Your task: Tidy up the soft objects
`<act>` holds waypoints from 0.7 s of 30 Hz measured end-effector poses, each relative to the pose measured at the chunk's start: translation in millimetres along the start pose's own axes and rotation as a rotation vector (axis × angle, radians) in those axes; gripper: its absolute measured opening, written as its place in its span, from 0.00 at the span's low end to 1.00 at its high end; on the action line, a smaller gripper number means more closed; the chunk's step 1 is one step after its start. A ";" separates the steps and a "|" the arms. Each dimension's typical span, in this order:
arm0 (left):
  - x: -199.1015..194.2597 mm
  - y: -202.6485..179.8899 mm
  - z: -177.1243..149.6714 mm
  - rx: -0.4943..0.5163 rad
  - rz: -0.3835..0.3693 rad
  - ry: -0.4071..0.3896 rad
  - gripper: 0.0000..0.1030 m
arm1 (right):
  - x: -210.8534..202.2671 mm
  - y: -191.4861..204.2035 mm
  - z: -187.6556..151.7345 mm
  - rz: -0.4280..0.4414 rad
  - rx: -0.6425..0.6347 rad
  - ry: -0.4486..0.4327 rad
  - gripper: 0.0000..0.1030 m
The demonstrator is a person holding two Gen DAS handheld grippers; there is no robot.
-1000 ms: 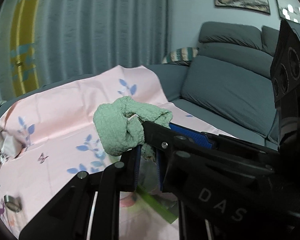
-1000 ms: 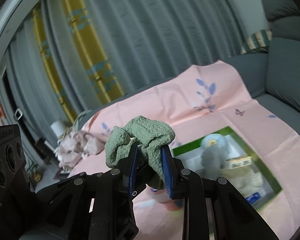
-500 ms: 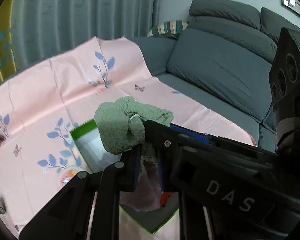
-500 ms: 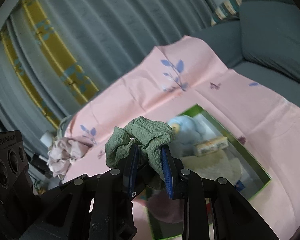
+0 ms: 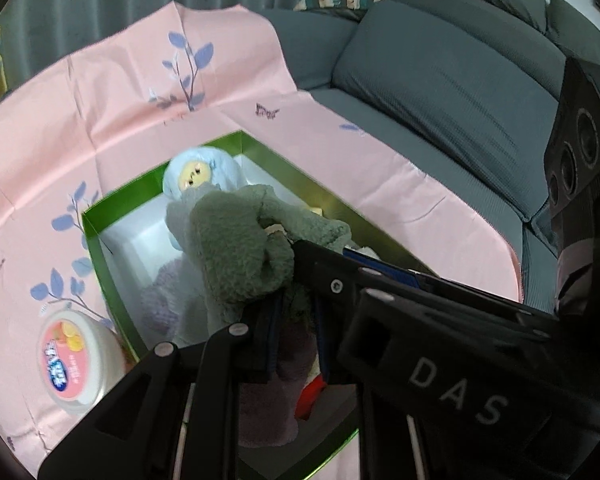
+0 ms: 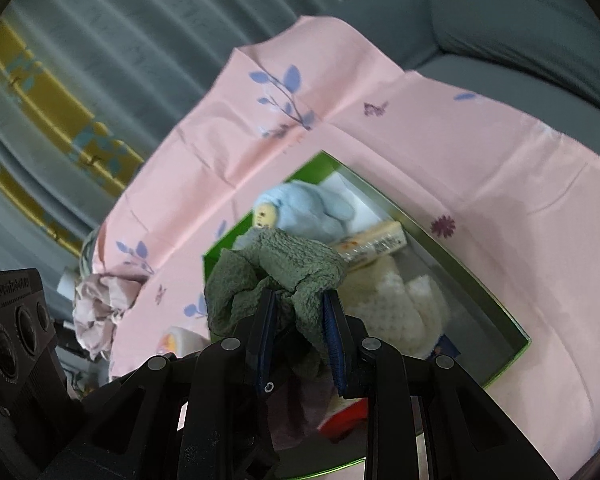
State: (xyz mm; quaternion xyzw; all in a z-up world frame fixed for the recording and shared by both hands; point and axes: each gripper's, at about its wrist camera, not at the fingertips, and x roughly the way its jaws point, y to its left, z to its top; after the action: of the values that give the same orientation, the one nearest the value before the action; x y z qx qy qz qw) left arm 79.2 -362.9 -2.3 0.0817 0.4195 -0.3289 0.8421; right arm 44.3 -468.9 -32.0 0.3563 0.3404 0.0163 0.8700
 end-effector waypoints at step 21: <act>36.8 5.5 -6.9 -0.075 0.022 0.149 0.14 | 34.7 -28.2 -0.7 -0.079 0.079 0.134 0.27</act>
State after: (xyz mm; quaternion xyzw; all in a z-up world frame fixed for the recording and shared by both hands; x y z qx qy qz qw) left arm 94.0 -373.6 -35.4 0.0791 0.4920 -0.2966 0.8147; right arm 64.4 -480.1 -70.4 0.3749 0.4121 -0.0080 0.8304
